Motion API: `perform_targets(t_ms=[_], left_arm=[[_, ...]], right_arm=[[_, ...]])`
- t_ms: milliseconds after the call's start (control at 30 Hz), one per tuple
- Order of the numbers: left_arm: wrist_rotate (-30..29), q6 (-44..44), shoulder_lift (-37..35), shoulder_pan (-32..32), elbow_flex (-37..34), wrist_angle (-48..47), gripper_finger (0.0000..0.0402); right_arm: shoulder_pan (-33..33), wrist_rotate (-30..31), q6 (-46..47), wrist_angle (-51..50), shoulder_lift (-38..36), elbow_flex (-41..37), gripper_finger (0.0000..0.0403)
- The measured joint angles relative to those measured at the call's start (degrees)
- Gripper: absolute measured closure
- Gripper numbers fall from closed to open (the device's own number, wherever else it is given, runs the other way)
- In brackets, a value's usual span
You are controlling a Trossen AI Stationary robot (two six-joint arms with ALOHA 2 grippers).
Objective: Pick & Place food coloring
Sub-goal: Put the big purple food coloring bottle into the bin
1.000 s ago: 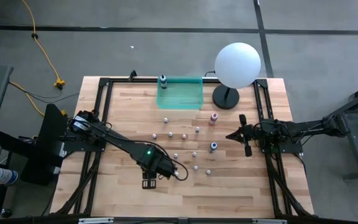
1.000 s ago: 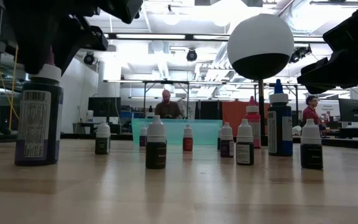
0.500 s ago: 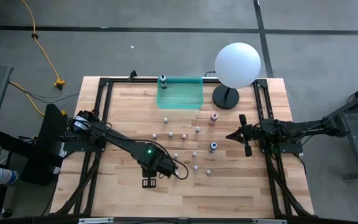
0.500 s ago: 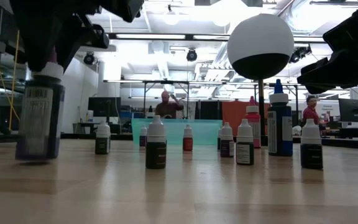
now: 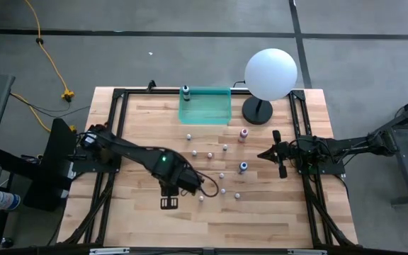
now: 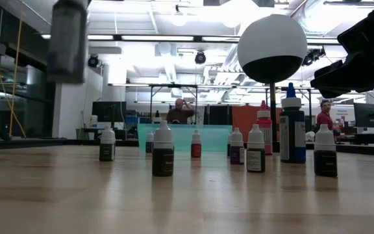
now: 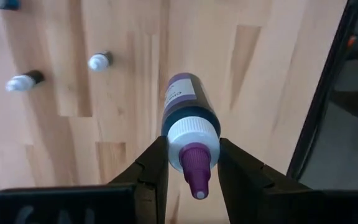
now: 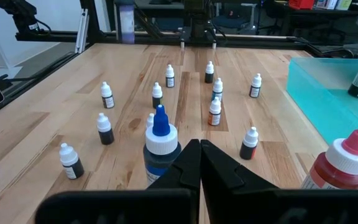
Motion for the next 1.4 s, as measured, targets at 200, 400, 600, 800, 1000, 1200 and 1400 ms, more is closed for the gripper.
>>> perform_targets(t_ms=[200, 400, 600, 800, 1000, 1200, 1400], left_arm=[[0.1, -0.01, -0.07, 4.09, 6.76, -1.7, 0.0305], [-0.05, -0.19, -0.09, 10.93, 9.87, -1.59, 0.0305], [-0.24, 1.3, -0.07, 18.55, 9.87, -1.64, 0.0305], [-2.51, 8.48, -0.7, 26.64, 9.98, -1.62, 0.0305], [-6.07, 14.94, -0.66, 34.59, 9.98, -0.48, 0.0305], [-6.83, 16.83, -0.01, 40.86, 9.96, 2.94, 0.0305], [-8.61, 16.37, 3.01, 46.02, 9.92, 5.44, 0.0305]], right_arm=[[0.0, 0.0, 0.02, 0.01, -0.01, 0.0, 0.0402], [0.0, 0.0, 0.02, 0.02, 0.0, 0.0, 0.0402], [-0.01, 0.0, 0.02, 0.01, -0.02, -0.01, 0.0402], [0.0, 0.0, 0.02, 0.02, -0.02, 0.0, 0.0402], [0.0, 0.0, 0.0, 0.02, -0.02, -0.01, 0.0402], [0.0, -0.01, 0.02, 0.02, -0.02, 0.0, 0.0402], [-0.01, 0.0, 0.0, 0.02, 0.0, 0.0, 0.0402]])
